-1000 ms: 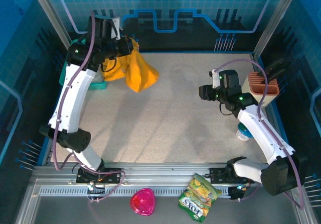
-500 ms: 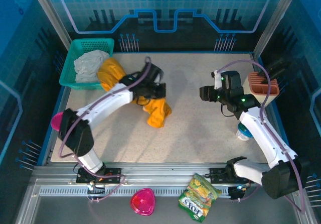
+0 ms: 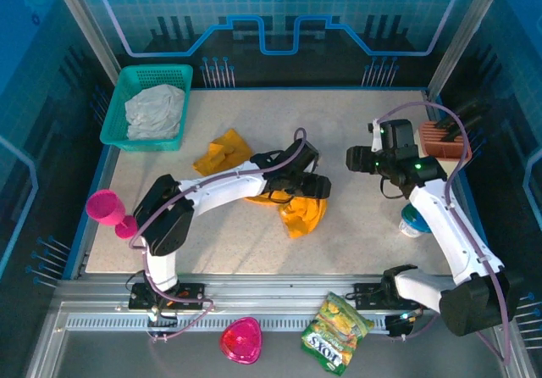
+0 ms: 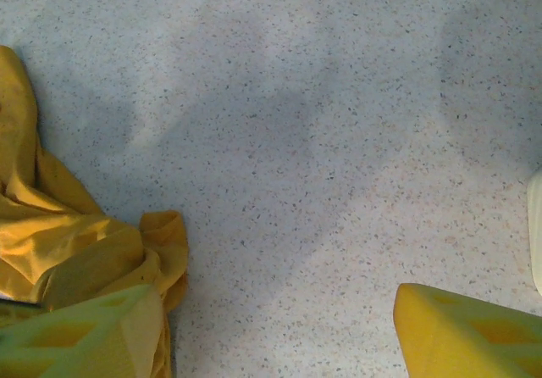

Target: Fold and stack the t-shirts

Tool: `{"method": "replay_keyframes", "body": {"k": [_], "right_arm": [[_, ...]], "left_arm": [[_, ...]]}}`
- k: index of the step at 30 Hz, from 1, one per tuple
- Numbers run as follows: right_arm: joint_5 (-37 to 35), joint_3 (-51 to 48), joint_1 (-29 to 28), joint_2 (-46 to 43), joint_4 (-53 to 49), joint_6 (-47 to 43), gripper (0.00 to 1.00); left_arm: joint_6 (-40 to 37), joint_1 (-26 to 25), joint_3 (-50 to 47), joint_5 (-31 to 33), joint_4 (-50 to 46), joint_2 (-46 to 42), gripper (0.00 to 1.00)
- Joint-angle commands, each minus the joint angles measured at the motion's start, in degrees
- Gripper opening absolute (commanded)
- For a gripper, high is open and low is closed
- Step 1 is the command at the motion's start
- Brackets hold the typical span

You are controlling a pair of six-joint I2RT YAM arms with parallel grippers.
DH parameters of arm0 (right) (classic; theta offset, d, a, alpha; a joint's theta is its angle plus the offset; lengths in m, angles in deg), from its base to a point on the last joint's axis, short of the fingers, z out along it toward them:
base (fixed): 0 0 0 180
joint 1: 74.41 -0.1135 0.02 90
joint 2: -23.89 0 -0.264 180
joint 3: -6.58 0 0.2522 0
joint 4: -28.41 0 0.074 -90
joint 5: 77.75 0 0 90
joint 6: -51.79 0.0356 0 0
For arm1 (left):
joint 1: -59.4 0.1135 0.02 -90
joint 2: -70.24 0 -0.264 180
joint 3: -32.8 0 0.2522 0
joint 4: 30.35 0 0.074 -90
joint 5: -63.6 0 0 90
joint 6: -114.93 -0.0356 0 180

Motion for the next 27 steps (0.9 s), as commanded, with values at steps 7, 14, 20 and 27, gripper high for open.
{"method": "replay_keyframes", "body": {"k": [7,14,20,27], "right_arm": [[3.6,2.3,-10.1,4.1,-5.1,6.2,0.71],[0.9,0.9,-23.7,8.7,-3.8,11.2,0.65],[-3.7,1.1,-31.7,12.6,-6.8,15.0,0.61],[-13.1,-2.0,-32.8,8.3,-10.5,20.5,0.59]], "left_arm": [[-4.7,2.1,1.8,19.5,-16.7,-14.6,0.97],[0.9,13.5,-8.9,21.6,-22.1,-19.6,0.90],[1.9,23.0,-16.6,24.1,-15.0,-18.8,0.81],[-0.6,30.2,-14.0,18.8,-8.6,-10.4,0.76]]}}
